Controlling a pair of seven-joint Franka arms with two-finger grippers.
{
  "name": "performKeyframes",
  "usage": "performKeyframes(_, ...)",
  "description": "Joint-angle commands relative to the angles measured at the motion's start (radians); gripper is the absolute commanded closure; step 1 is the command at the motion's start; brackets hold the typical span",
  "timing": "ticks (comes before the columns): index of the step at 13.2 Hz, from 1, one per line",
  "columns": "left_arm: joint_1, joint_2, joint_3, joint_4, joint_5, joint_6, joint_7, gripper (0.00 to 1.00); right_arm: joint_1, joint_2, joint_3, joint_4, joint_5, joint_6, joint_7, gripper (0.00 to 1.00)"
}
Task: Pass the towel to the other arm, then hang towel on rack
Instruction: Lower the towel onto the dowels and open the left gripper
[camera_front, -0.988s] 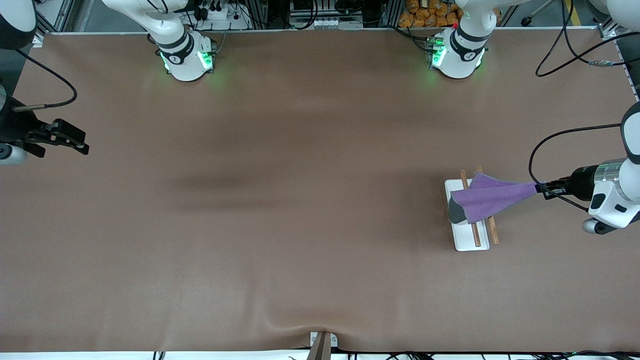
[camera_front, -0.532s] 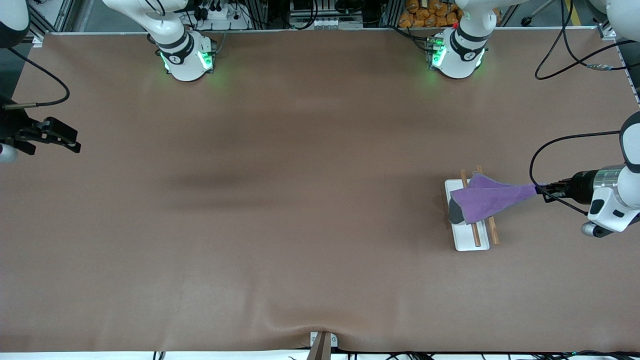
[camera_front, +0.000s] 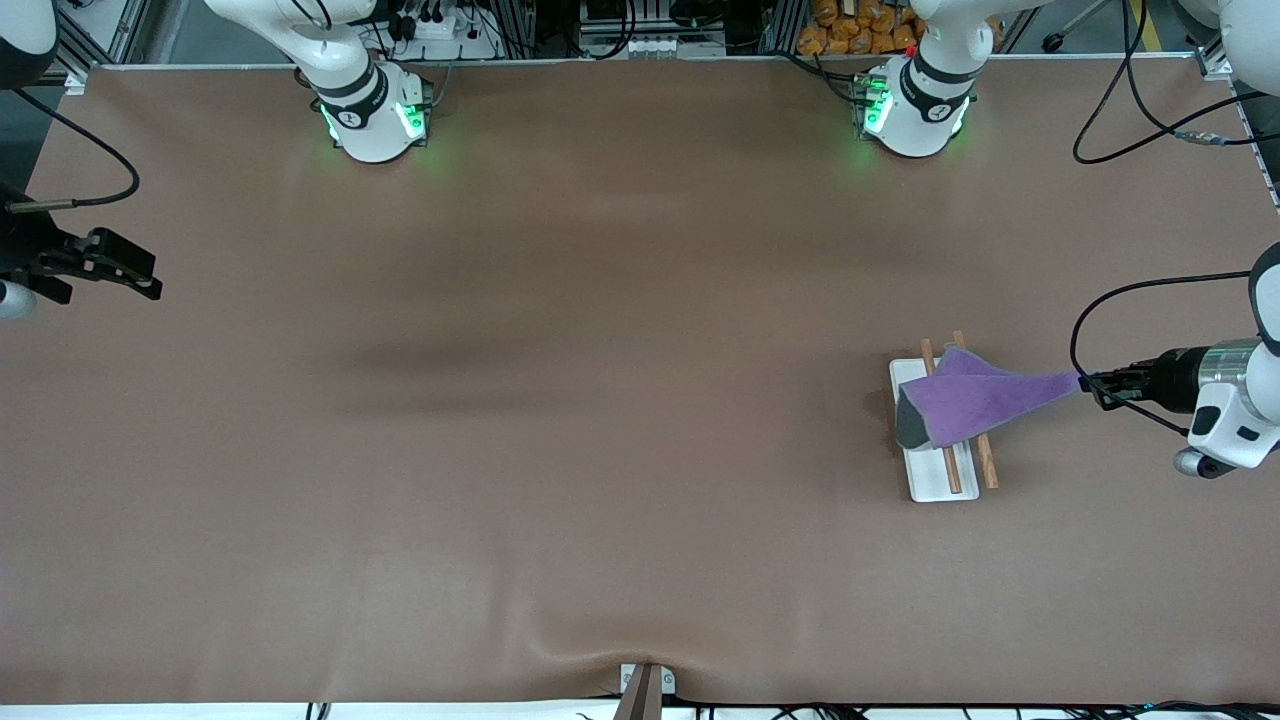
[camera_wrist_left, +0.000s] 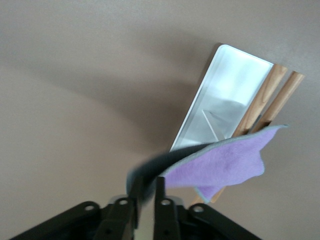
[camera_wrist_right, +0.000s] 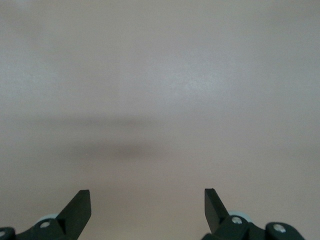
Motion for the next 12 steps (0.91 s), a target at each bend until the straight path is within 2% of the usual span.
performKeyframes(1, 0.009, 0.008, -0.009, 0.014, 0.028, 0.001, 0.012, 0.00, -0.004, -0.038, 0.012, -0.026, -0.015, 0.013, -0.001, 0.00)
performKeyframes(5, 0.014, -0.010, -0.014, 0.019, 0.027, -0.001, 0.015, 0.00, -0.002, -0.029, 0.015, 0.014, -0.018, -0.014, -0.001, 0.00)
performKeyframes(7, 0.011, -0.059, -0.017, 0.019, 0.027, -0.004, 0.058, 0.00, 0.002, -0.017, 0.018, 0.050, -0.015, -0.014, -0.001, 0.00)
performKeyframes(12, 0.003, -0.211, -0.031, 0.021, 0.027, -0.034, 0.146, 0.00, -0.004, -0.020, 0.017, 0.054, -0.019, -0.024, -0.001, 0.00)
